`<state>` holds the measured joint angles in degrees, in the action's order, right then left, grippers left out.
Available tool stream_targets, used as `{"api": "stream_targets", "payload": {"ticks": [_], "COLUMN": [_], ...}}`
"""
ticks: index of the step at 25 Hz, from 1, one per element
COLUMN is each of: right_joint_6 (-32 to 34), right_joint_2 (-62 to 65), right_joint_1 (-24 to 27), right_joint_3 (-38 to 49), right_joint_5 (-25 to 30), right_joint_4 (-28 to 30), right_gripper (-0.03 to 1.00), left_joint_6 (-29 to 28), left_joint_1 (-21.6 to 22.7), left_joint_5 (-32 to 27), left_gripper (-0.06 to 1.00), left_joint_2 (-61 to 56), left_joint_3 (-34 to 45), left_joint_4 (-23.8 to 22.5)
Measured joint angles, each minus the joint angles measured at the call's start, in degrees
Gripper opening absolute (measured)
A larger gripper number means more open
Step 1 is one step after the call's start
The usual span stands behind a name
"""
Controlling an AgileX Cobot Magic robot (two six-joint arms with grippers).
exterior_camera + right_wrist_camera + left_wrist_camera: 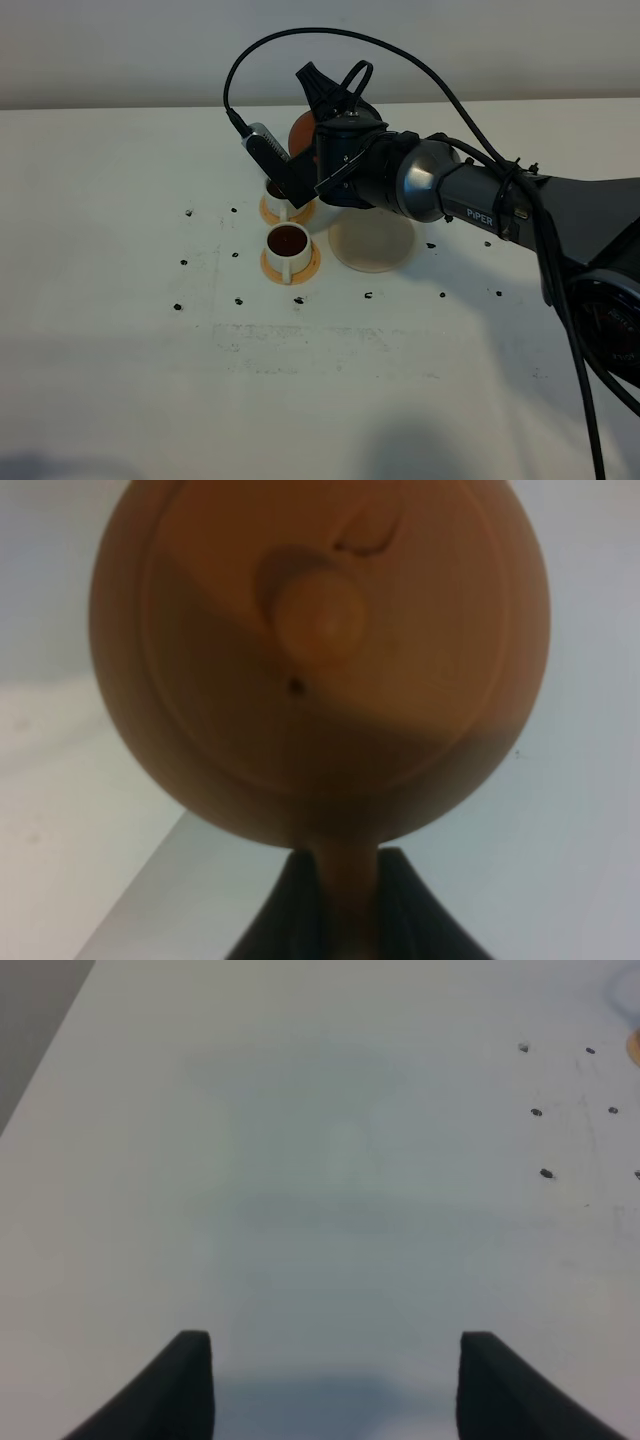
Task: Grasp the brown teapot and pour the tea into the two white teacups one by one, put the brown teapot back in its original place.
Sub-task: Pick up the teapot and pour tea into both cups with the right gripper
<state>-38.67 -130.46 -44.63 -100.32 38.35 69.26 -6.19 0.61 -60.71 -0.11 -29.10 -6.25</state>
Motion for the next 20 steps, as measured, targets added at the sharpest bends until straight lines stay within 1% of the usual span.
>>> {"api": "stream_targets", "payload": {"ticks": [14, 20], "right_joint_6": [-0.6, 2.2], "right_joint_2": [0.0, 0.0], "right_joint_1": [0.0, 0.0], "right_joint_3": [0.0, 0.0], "right_joint_5": [0.0, 0.0], "right_joint_4": [0.0, -0.5], "right_gripper": [0.12, 0.12], "left_joint_6": [0.0, 0.0], "left_joint_1": [0.0, 0.0], "left_joint_5": [0.0, 0.0], "left_gripper": [0.51, 0.51], "left_joint_2": [0.0, 0.0], "left_joint_3": [0.0, 0.0], "left_joint_4": [0.0, 0.0]}}
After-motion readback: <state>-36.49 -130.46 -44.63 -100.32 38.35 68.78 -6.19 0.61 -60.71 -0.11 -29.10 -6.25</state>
